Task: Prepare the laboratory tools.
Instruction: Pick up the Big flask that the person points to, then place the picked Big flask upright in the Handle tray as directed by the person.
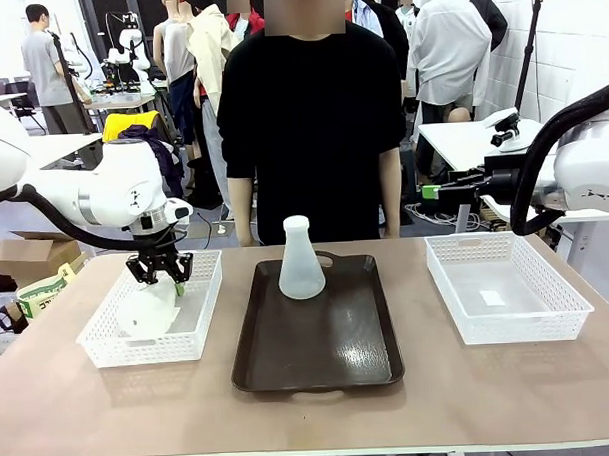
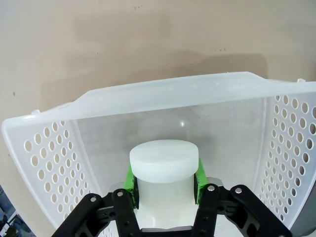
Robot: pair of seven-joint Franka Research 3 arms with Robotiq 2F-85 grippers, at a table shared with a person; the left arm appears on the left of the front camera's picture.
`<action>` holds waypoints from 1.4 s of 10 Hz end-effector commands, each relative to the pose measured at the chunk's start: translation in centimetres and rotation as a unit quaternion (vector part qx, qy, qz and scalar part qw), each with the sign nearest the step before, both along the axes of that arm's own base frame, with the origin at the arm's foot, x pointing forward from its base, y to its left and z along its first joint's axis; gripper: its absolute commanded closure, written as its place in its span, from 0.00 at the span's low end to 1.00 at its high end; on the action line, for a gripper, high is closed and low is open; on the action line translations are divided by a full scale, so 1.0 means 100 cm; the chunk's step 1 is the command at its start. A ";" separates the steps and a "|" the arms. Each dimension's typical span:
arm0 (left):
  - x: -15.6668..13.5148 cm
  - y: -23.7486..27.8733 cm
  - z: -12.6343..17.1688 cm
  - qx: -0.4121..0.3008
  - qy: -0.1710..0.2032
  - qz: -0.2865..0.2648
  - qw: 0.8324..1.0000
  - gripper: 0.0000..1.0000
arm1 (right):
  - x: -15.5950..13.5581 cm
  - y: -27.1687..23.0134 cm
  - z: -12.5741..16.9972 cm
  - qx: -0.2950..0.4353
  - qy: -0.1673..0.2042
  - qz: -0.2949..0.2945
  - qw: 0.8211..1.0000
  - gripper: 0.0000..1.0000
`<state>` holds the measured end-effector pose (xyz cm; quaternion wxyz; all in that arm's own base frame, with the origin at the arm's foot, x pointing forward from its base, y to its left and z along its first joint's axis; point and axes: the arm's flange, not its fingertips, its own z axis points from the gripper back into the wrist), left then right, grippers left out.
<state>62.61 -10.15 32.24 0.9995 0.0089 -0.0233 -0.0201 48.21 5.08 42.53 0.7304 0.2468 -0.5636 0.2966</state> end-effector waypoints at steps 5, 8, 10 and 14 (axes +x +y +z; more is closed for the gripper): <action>0.001 0.000 0.000 -0.006 -0.008 0.004 1.000 1.00 | -0.001 0.000 0.002 -0.004 0.007 -0.004 1.000 0.00; 0.001 0.000 0.000 -0.006 -0.008 0.004 1.000 1.00 | -0.001 0.000 0.002 -0.004 0.007 -0.004 1.000 0.00; 0.001 0.000 0.000 -0.006 -0.008 0.004 1.000 1.00 | -0.001 0.000 0.002 -0.004 0.007 -0.004 1.000 0.00; 0.000 0.000 0.000 0.000 -0.001 0.000 1.000 1.00 | -0.001 0.000 0.002 -0.004 0.007 -0.004 1.000 0.00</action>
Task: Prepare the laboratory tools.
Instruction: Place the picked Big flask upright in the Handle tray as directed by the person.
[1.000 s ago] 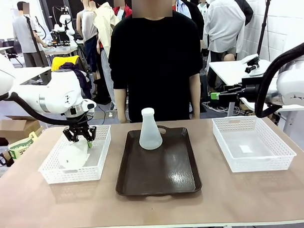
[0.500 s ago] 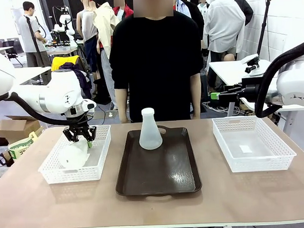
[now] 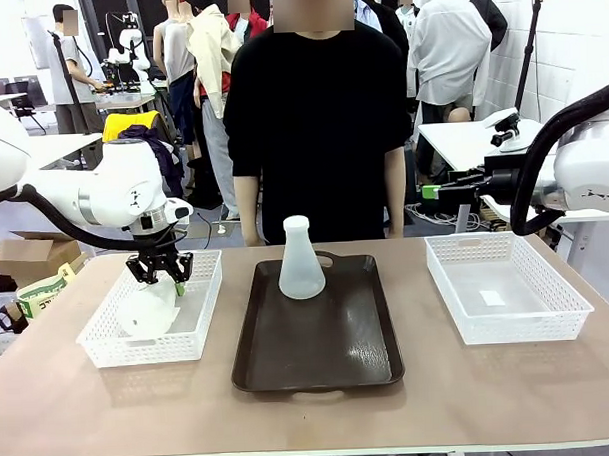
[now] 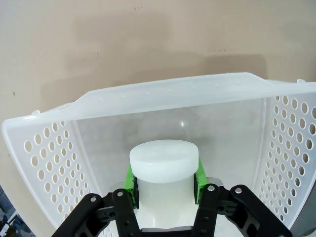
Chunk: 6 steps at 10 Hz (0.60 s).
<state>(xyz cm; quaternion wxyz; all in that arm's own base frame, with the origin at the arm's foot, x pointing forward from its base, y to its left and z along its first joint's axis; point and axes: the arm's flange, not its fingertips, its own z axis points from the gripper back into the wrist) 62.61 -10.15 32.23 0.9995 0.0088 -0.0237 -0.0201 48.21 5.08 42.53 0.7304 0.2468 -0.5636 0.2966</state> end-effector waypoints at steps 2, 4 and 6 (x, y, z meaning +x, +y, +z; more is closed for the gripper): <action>-0.017 0.008 0.042 -0.018 -0.022 0.000 1.000 1.00 | -0.001 0.000 0.002 -0.004 0.007 -0.004 1.000 0.00; -0.030 0.016 0.071 -0.022 -0.028 -0.002 0.999 1.00 | -0.001 0.000 0.002 -0.004 0.007 -0.004 1.000 0.00; -0.047 0.025 0.105 -0.043 -0.051 -0.015 0.998 1.00 | -0.001 0.000 0.002 -0.004 0.007 -0.004 1.000 0.00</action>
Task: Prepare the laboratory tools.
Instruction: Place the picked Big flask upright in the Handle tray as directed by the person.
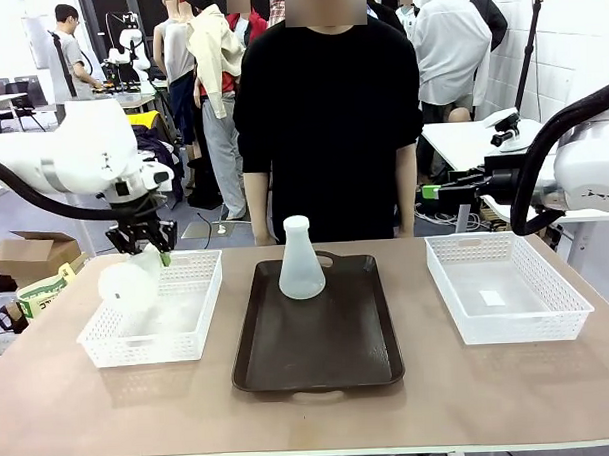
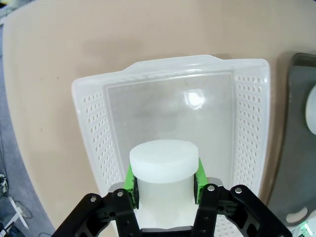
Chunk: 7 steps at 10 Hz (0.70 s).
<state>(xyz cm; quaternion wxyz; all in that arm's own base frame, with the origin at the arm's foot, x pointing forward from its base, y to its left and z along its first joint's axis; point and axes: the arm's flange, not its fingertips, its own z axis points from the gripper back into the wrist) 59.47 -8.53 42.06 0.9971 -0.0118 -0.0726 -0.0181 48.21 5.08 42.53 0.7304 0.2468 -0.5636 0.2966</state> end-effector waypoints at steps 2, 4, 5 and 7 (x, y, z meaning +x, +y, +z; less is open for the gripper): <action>-0.037 0.014 0.035 -0.050 -0.033 -0.036 0.998 1.00 | -0.001 0.000 0.002 -0.004 0.007 -0.004 1.000 0.00; -0.054 0.013 0.054 -0.074 -0.064 -0.049 0.994 1.00 | -0.001 0.000 0.002 -0.004 0.007 -0.004 1.000 0.00; -0.059 0.012 0.060 -0.081 -0.075 -0.058 0.992 1.00 | -0.001 0.000 0.002 -0.004 0.007 -0.004 1.000 0.00; -0.060 0.011 0.064 -0.082 -0.084 -0.051 0.992 1.00 | -0.001 0.000 0.002 -0.004 0.007 -0.004 1.000 0.00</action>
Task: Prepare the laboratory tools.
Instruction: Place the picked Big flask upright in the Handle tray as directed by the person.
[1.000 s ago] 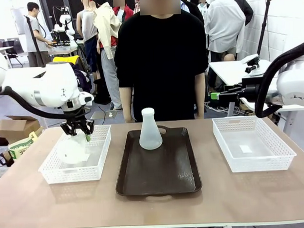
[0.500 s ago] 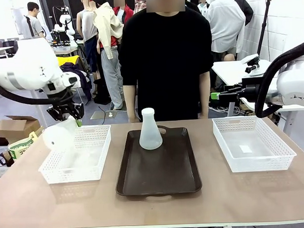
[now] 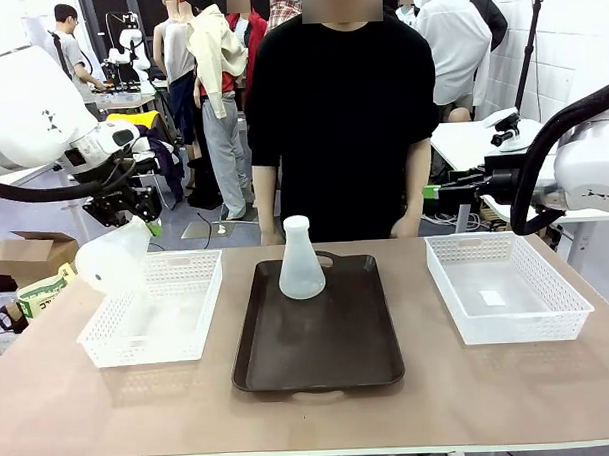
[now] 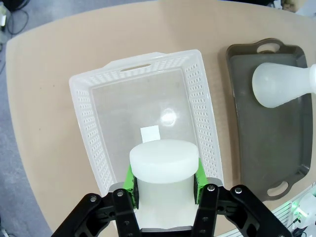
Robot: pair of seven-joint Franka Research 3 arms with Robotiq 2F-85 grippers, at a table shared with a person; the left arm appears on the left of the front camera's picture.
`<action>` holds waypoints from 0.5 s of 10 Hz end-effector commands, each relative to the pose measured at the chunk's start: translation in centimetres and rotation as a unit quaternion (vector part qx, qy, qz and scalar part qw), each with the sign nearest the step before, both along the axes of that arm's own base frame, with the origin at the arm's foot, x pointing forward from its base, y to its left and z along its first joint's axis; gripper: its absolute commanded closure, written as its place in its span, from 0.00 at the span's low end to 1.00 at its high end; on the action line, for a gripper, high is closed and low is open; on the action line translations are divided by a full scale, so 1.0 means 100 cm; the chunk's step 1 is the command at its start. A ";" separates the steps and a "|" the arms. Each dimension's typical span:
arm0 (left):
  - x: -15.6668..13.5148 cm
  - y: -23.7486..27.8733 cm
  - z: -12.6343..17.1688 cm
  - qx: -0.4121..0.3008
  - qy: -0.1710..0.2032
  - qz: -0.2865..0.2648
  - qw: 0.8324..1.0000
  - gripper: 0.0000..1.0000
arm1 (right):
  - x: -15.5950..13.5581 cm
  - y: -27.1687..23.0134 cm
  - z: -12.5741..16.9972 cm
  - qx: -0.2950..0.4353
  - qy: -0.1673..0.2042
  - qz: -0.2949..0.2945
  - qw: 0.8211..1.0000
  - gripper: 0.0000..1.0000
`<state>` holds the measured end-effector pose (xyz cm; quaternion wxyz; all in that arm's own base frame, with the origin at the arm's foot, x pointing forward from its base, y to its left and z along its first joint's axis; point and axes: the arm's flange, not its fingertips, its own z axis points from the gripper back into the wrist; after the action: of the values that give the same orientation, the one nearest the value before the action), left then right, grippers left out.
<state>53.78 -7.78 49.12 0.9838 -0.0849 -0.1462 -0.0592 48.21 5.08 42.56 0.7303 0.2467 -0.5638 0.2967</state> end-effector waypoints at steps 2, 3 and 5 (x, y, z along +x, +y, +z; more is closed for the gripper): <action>0.002 0.000 -0.001 0.003 0.005 -0.001 1.000 1.00 | -0.001 0.000 0.002 -0.004 0.008 -0.004 1.000 0.00; 0.002 0.000 -0.001 0.003 0.005 -0.001 1.000 1.00 | -0.001 0.000 0.002 -0.004 0.008 -0.004 1.000 0.00; 0.002 0.000 -0.001 0.003 0.005 -0.001 1.000 1.00 | -0.001 0.000 0.002 -0.004 0.008 -0.004 1.000 0.00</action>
<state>53.86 -7.81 48.71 0.9844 -0.0846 -0.1422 -0.0594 48.21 5.07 42.56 0.7303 0.2467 -0.5638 0.2966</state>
